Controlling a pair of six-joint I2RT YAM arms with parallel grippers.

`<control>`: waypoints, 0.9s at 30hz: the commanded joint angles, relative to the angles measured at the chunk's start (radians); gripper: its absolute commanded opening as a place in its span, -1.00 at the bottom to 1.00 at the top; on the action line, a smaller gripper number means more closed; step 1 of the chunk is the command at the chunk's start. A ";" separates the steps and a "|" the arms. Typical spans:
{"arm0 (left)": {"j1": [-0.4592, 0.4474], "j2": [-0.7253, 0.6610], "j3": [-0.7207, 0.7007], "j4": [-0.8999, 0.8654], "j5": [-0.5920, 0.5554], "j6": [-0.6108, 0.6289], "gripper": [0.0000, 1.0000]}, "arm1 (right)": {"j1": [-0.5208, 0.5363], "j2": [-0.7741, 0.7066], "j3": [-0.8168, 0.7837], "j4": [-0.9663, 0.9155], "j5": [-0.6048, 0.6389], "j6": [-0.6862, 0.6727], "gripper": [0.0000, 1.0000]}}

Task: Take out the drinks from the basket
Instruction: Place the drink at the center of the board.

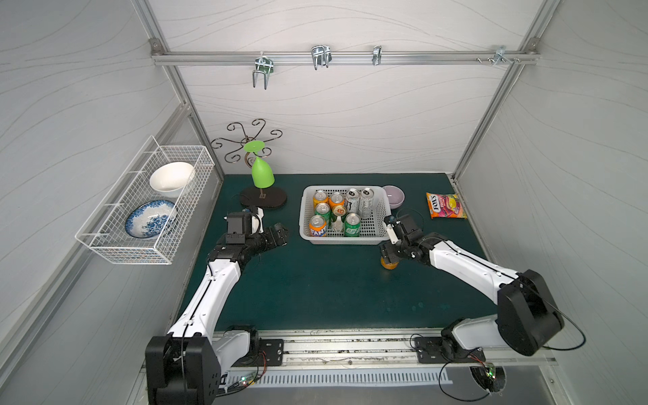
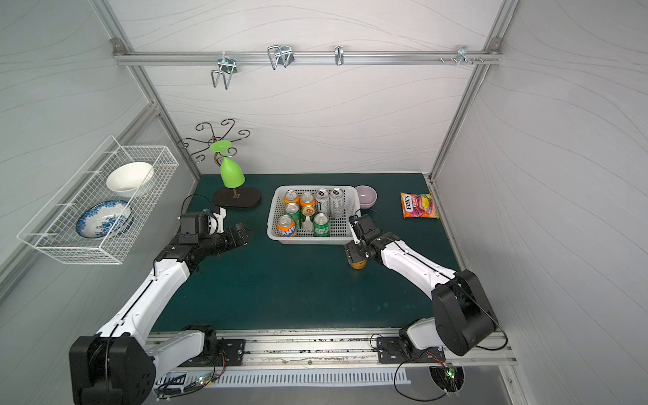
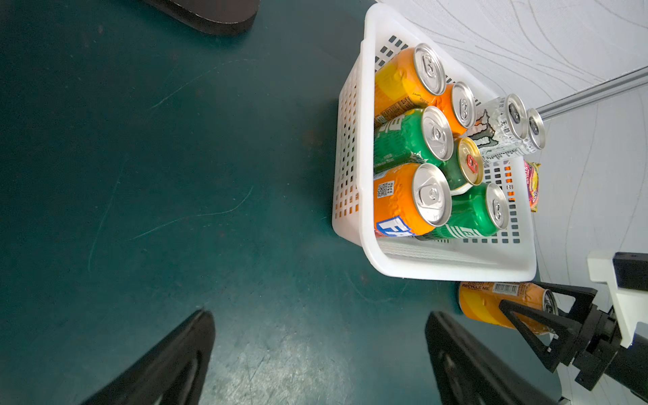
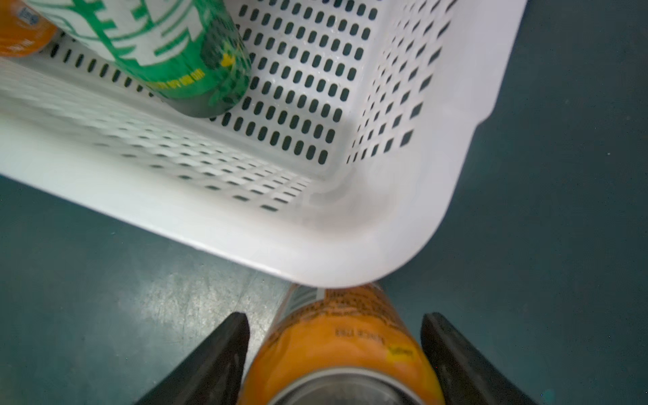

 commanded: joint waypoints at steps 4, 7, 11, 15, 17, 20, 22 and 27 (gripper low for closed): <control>0.003 -0.017 -0.001 0.046 0.031 0.021 0.97 | 0.003 -0.066 0.082 -0.102 -0.055 -0.028 0.87; 0.000 -0.017 0.012 0.033 0.035 0.019 0.97 | -0.001 -0.122 0.105 -0.153 -0.073 -0.043 0.98; -0.016 -0.014 0.053 -0.019 0.022 0.017 0.97 | -0.018 -0.210 0.151 -0.232 -0.115 -0.069 0.97; -0.071 0.009 0.130 -0.091 -0.030 0.037 0.97 | -0.047 -0.281 0.187 -0.302 -0.138 -0.084 0.98; -0.113 0.027 0.176 -0.125 -0.063 0.054 0.97 | -0.072 -0.316 0.189 -0.316 -0.159 -0.077 0.98; -0.187 0.059 0.247 -0.160 -0.120 0.091 0.97 | -0.098 -0.374 0.171 -0.312 -0.167 -0.065 0.98; -0.237 0.089 0.302 -0.190 -0.170 0.117 0.97 | -0.107 -0.408 0.154 -0.310 -0.156 -0.058 0.98; -0.343 0.221 0.470 -0.296 -0.311 0.171 0.97 | -0.123 -0.475 0.111 -0.306 -0.141 -0.044 0.98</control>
